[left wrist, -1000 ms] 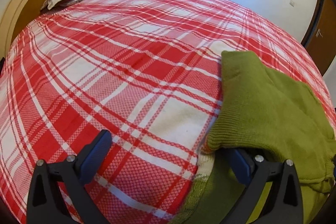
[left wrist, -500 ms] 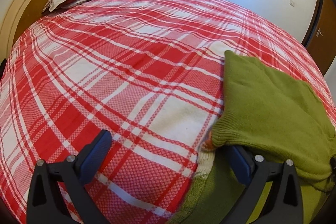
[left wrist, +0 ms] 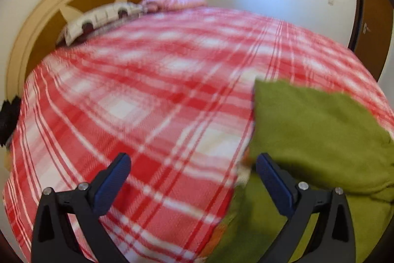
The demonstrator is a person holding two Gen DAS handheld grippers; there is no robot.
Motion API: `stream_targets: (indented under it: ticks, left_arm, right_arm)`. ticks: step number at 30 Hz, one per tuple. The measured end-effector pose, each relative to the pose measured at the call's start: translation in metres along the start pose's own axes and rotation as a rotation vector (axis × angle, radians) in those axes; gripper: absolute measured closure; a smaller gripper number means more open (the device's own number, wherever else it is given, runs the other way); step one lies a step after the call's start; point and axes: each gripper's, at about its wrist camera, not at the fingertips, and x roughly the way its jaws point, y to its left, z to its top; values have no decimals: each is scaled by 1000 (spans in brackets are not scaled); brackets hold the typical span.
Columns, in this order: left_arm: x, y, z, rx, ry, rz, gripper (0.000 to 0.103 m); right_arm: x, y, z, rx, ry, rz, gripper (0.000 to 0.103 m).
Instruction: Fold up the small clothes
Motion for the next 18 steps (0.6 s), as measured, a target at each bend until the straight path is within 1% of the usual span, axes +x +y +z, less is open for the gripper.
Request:
stream_targets:
  ticks: [2,4,5,6,7,10,12,15,18]
  left_arm:
    - [2,-20,13,58,-15,-24,0]
    - [11,-41,17,125,-17,-39,0]
    - [20,-53,17,162,-8,-20,0]
    - [27,-59,15,181,5,-5,0]
    - [37,-66,13,197,31,2,0]
    - [58,-69,2,203,102,3,0]
    - [58,-65,0,177,94,-15,0]
    - [60,-62,0,173,102,-24,0]
    - [56,-64,-4,173,92,-21,0]
  right_arm:
    - [18,15,-4,-36,44,16,84]
    - [42,21,-15,-33,122,12,84]
    - [50,22,-20,-29,141,11,84]
    - [50,22,-22,-29,119,13,83]
    - [50,21,-21,-25,123,18,83]
    - [51,17,-22,-11,120,37,83]
    - [50,17,-22,-11,118,38,83]
    - [50,19,-23,-22,111,26,82]
    - [48,20,-23,-26,104,19,82]
